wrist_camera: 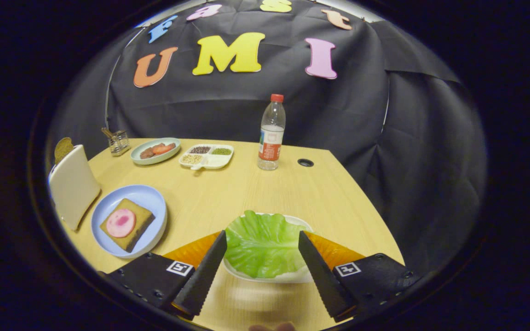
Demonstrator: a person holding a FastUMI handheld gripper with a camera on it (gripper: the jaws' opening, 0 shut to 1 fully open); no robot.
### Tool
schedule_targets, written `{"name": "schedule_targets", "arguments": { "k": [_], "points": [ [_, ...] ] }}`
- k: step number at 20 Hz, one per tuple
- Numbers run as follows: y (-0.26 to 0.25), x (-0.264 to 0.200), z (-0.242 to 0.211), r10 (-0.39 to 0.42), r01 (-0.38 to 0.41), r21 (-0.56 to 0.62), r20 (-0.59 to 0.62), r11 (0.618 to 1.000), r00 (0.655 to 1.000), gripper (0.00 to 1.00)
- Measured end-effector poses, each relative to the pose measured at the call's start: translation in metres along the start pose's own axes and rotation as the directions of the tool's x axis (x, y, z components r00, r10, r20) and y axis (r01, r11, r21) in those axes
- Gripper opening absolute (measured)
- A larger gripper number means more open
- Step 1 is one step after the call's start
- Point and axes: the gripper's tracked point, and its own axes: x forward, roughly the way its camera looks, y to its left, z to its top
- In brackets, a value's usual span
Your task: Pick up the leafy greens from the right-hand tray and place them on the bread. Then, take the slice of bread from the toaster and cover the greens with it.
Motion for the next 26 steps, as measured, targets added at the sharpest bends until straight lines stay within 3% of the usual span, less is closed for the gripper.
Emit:
{"name": "schedule_targets", "arguments": {
  "k": [7, 12, 15, 18, 26],
  "points": [
    [-0.008, 0.048, -0.020, 0.003, -0.006, -0.025, -0.114, 1.000, 0.993, 0.96],
    [-0.008, 0.056, -0.028, 0.069, -0.059, 0.076, -0.131, 0.995, 0.989, 0.97],
    [-0.009, 0.054, -0.030, 0.078, -0.070, 0.071, -0.117, 0.995, 0.990, 0.77],
    [-0.010, 0.056, -0.027, 0.082, -0.071, 0.114, -0.094, 0.991, 0.992, 0.01],
    [-0.005, 0.038, -0.007, 0.109, -0.096, 0.236, -0.041, 0.967, 0.993, 0.01]
  ]
}}
